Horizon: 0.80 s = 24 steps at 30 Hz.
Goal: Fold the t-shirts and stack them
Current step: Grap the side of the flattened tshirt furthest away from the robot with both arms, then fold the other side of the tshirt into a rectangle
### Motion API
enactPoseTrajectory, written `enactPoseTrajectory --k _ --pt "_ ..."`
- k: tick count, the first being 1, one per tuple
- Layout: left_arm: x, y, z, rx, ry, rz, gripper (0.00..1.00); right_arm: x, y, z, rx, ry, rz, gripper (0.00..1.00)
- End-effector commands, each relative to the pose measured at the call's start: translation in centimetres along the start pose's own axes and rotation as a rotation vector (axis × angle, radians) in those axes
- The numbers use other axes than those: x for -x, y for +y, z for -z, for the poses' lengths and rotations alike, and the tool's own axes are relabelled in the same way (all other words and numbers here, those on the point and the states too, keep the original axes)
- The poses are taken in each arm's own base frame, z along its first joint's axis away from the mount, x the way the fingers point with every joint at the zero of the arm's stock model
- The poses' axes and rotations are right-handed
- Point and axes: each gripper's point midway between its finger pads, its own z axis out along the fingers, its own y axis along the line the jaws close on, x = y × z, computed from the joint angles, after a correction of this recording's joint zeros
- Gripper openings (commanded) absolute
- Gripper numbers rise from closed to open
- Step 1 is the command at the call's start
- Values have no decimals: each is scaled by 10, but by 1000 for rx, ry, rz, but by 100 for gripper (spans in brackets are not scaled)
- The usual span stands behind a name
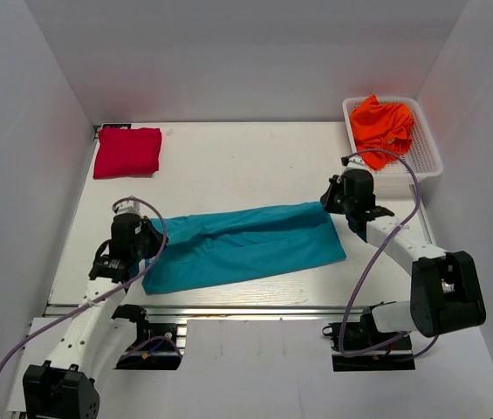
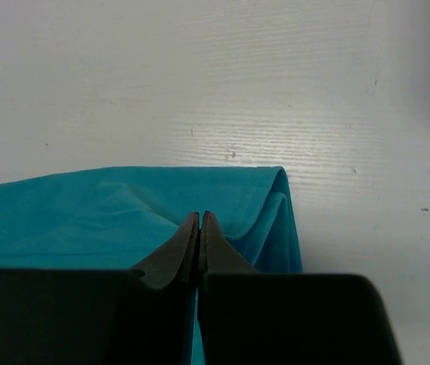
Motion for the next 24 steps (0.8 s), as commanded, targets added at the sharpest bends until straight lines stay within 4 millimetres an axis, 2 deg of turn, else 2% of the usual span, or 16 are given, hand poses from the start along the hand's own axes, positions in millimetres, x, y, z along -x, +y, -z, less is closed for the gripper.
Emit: enactPoseTrajectory --k 1,6,7,8,9,10,11,13,14,15,16,17,19,20,21,24 --pt "-27 15 1 44 76 30 0 -6 -5 8 -16 -1 -20 0" --pt "-46 24 9 90 147 88 0 -39 -26 16 -109 66 -67 4" --pt "-52 23 14 85 166 94 22 -46 -40 20 -184 66 -86 31" --pt "-53 18 16 56 175 96 42 -53 -47 25 -215 74 -92 50" --pt "-53 10 21 25 189 109 48 -49 -49 30 -226 50 -94 59" --pt "-56 11 23 32 197 122 48 -55 -58 36 -267 61 -93 63" --pt "-55 11 30 36 202 122 51 -52 -60 46 -286 41 -99 90" --pt "-38 6 39 44 151 128 56 -45 -59 52 -285 15 -100 90" --pt "-33 3 44 36 141 119 62 -37 -53 56 -253 -11 -107 90" --pt "-21 -3 49 13 97 116 64 -27 -46 59 -219 -39 -89 90" --pt "-21 -3 50 13 96 104 67 -21 -39 60 -183 -57 -83 90" --pt "-15 -7 50 -8 70 103 81 -18 -25 60 -103 -54 -77 90" --pt "-5 -15 49 -49 33 75 100 -4 -5 57 -8 -88 -35 90" --pt "1 -22 42 -87 11 60 100 -6 15 57 103 -61 -25 90" --pt "2 -25 37 -108 8 47 100 5 25 56 154 -89 5 90" --pt "5 -47 16 -206 43 21 100 0 57 48 319 -49 36 90"
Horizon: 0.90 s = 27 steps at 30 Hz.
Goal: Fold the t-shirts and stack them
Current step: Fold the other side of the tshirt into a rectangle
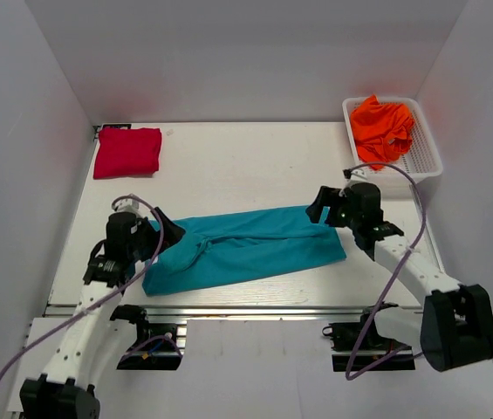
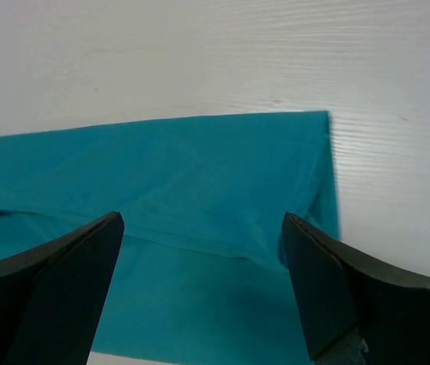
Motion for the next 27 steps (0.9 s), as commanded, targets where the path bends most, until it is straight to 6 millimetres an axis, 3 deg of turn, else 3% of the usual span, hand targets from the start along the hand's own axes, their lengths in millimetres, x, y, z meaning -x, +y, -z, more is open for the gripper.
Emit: enactPoseTrajectory --k 1,3,4,7,13,14,22,27 --pt "6 -28 -26 -146 24 -52 100 15 61 -12 304 11 74 90" --pt "9 -44 -39 -228 40 -74 100 -1 72 -22 360 86 71 90" --pt "0 -39 -53 -213 96 -63 100 -4 74 -29 359 114 57 90" --pt "-1 -53 -66 -280 131 -85 100 -22 74 -38 345 183 0 90" --pt "-28 -78 -69 -398 214 -159 100 -56 43 -42 197 267 -103 90" --pt "-42 -76 -71 -399 246 -167 100 -62 32 -41 140 268 -114 90" --pt "-100 -79 -89 -392 444 -226 100 -73 21 -38 82 295 -139 90" --pt "-124 -87 -83 -433 520 -277 100 -67 22 -38 87 285 -125 90"
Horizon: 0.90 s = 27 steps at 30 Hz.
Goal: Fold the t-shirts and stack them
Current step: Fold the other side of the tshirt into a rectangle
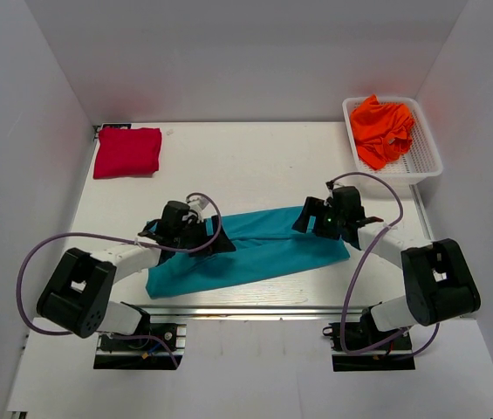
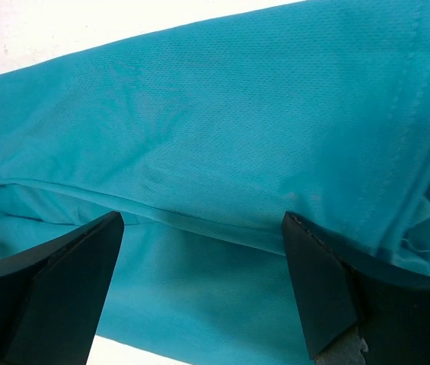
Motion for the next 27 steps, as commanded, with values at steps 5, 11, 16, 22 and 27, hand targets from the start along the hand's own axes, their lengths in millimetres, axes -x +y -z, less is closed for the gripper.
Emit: enactPoseTrajectory --k 5,11,16,22,27 --pt "10 -42 12 -74 1 -187 100 14 3 7 -2 -42 13 90" --pt "48 -29 41 130 -166 -233 100 41 20 18 38 -120 101 90" --pt "50 39 61 522 -198 -37 100 68 23 27 5 -201 174 90" --pt "34 77 46 632 -187 39 100 53 -3 -3 -93 -92 148 90" --pt "47 99 21 696 -159 28 100 32 -19 -21 -129 -9 112 90"
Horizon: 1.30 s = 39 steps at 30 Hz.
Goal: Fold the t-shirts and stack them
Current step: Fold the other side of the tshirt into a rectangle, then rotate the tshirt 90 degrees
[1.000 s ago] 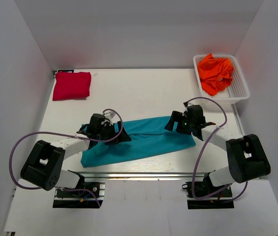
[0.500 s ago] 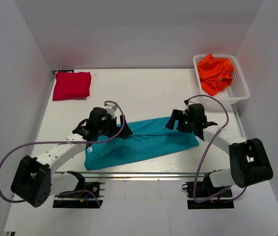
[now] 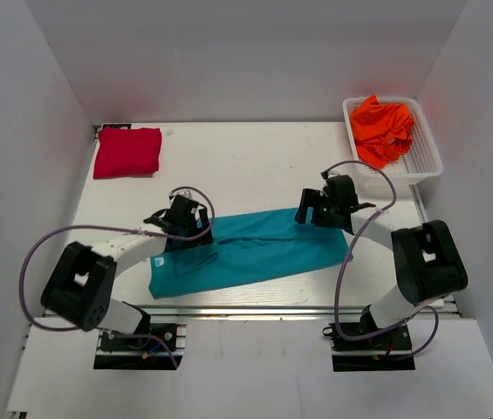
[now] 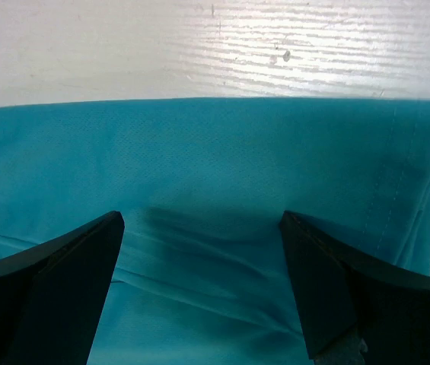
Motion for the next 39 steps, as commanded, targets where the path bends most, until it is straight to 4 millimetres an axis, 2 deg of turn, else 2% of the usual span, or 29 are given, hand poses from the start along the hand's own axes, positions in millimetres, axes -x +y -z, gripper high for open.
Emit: enactPoseTrajectory --k 1,2,3,4,5,6,7,8,9,10,11,12,13,14,15,16,17,18,19,20,21,22,23,28,31,32,35,38,39 --pt "24 4 -24 63 -31 1 100 -10 -5 -4 -21 38 -1 90" --pt "43 -1 -25 77 -56 -29 100 -16 -1 -4 5 57 -18 90" --pt "50 -2 -31 85 -55 -30 100 -39 -3 -1 19 130 -30 90" --pt "49 -1 -46 93 -23 -40 100 -46 -2 1 25 146 -36 90" --pt "71 -14 -53 52 -65 -63 100 -53 -1 3 35 162 -34 90" --pt "76 -23 -62 21 -62 -82 100 -74 7 11 100 207 -38 90" --pt "82 -31 -71 -40 -41 -89 100 -79 10 14 120 214 -33 90" --pt "100 -46 -91 -68 -55 -139 100 -81 19 20 156 209 -20 90" --pt "111 -52 -103 -87 -59 -157 100 -100 25 29 205 260 -4 90" --pt "149 -84 -104 -174 -116 -181 100 -111 32 34 232 288 18 90" --pt "164 -92 -114 -202 -130 -218 100 -115 44 42 301 300 40 90" --pt "156 -98 -148 -228 -89 -257 100 -125 52 50 360 330 82 90" --pt "196 -139 -144 -366 -158 -315 100 -136 67 54 413 347 135 90" --pt "210 -154 -156 -408 -184 -354 100 -145 78 60 488 375 157 90" --pt "211 -161 -169 -431 -150 -387 100 -149 87 62 541 386 189 90" --pt "232 -191 -188 -525 -179 -413 100 -159 106 59 607 423 250 90" --pt "239 -199 -197 -547 -186 -417 100 -164 111 57 619 442 277 90" --pt "247 -206 -203 -563 -203 -421 100 -174 121 58 645 482 310 90" --pt "271 -221 -196 -600 -291 -446 100 -174 134 55 694 494 356 90" --pt "270 -221 -204 -605 -310 -448 100 -193 146 58 725 550 406 90" --pt "258 -213 -215 -584 -288 -420 100 -203 144 58 707 602 412 90" --pt "271 -219 -208 -605 -363 -428 100 -200 147 53 679 600 459 90" --pt "270 -224 -204 -607 -381 -421 100 -204 154 54 667 624 499 90" --pt "288 -213 -199 -505 -401 -408 100 -184 146 44 468 544 550 90" --pt "294 -206 -193 -460 -424 -395 100 -169 153 52 440 492 559 90" --pt "304 -207 -181 -453 -452 -392 100 -168 154 52 435 483 570 90" --pt "318 -203 -167 -411 -494 -386 100 -154 165 57 457 418 569 90" --pt "350 -214 -129 -424 -592 -400 100 -139 181 67 514 348 576 90" --pt "353 -217 -120 -439 -604 -415 100 -129 191 73 557 301 571 90"
